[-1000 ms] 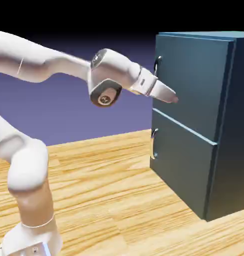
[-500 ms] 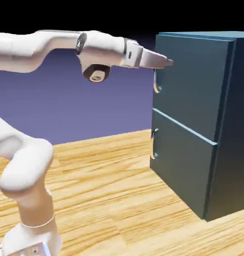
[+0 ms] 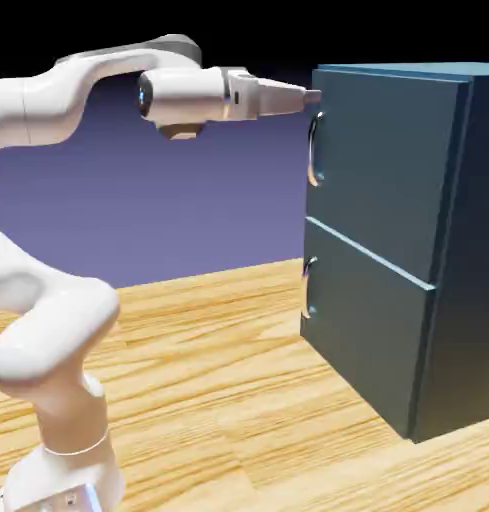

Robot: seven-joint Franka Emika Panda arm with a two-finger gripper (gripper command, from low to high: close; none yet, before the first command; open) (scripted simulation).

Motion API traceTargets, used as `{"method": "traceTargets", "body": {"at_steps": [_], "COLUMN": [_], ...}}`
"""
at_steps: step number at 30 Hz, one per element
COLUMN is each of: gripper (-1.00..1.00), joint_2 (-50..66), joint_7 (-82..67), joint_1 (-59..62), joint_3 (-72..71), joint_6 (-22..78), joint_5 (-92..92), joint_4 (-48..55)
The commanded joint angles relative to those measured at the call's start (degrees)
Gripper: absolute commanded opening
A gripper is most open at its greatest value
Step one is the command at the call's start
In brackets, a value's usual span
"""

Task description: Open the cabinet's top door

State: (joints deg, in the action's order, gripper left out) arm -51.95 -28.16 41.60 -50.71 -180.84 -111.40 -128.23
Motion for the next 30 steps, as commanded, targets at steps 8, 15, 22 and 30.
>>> {"method": "traceTargets", "body": {"at_steps": [8,15,22,30], "gripper": [0.0,0.0,0.0,-1.0], "joint_2": [-3.45,-6.48,-9.46,-7.83], "joint_7": [-12.64,-23.7,-34.61,-34.51], "joint_1": [7.57,14.19,20.73,30.36], "joint_3": [-9.08,-17.02,-24.85,-29.41], "joint_6": [-1.22,-2.29,-3.35,-2.38], "joint_5": [-19.94,-37.39,-54.6,-54.61], "joint_4": [5.87,11.0,16.07,23.66]}}
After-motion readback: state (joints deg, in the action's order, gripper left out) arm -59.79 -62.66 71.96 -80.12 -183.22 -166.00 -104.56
